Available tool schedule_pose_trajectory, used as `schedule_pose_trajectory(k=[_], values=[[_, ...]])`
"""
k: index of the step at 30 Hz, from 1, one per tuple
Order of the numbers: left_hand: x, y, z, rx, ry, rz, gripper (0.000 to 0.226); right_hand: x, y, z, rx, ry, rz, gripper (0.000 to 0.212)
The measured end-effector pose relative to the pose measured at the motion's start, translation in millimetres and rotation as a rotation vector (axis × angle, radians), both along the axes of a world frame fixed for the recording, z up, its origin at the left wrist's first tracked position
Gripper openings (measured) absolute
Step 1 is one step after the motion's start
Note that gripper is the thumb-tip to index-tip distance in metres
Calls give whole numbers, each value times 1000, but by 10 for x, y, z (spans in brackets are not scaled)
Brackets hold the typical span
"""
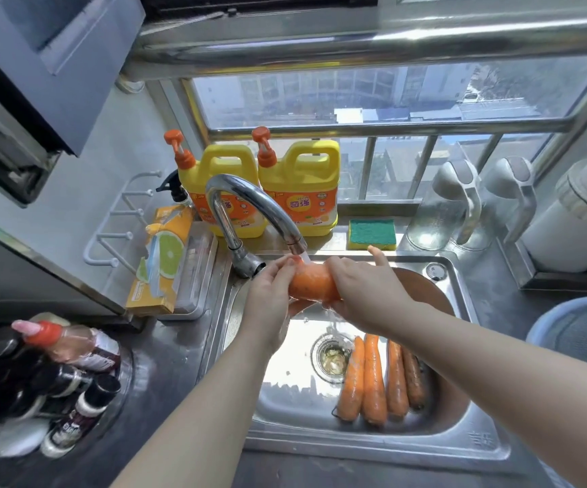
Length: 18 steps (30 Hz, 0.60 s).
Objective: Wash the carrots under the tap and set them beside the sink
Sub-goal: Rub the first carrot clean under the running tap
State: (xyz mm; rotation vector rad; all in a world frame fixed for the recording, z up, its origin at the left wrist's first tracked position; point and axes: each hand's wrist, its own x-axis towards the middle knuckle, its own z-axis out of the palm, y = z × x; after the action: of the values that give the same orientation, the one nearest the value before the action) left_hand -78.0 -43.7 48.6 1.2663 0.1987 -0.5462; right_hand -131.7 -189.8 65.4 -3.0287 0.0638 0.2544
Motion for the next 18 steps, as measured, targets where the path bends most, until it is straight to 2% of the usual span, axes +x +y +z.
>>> schedule_pose_trajectory(k=[2,5,8,10,15,18], values=[[14,82,-4,-80,11,-140,24,-12,-22,5,16,41,-12,40],[30,137,-32,6,-67,-270,42,-23,-40,-1,1,51,-3,38],[49,38,10,151,-83,-137,32,-5,17,-16,-36,1,-3,35],[65,-6,22,169,-32,-84,24,11,19,-39,-38,-9,-9,31],[128,137,27,-6,24,-310,31,14,-54,-57,-51,25,-7,30],[142,109,44,128,-58,-266,28,16,3,-35,-57,-6,-4,29]])
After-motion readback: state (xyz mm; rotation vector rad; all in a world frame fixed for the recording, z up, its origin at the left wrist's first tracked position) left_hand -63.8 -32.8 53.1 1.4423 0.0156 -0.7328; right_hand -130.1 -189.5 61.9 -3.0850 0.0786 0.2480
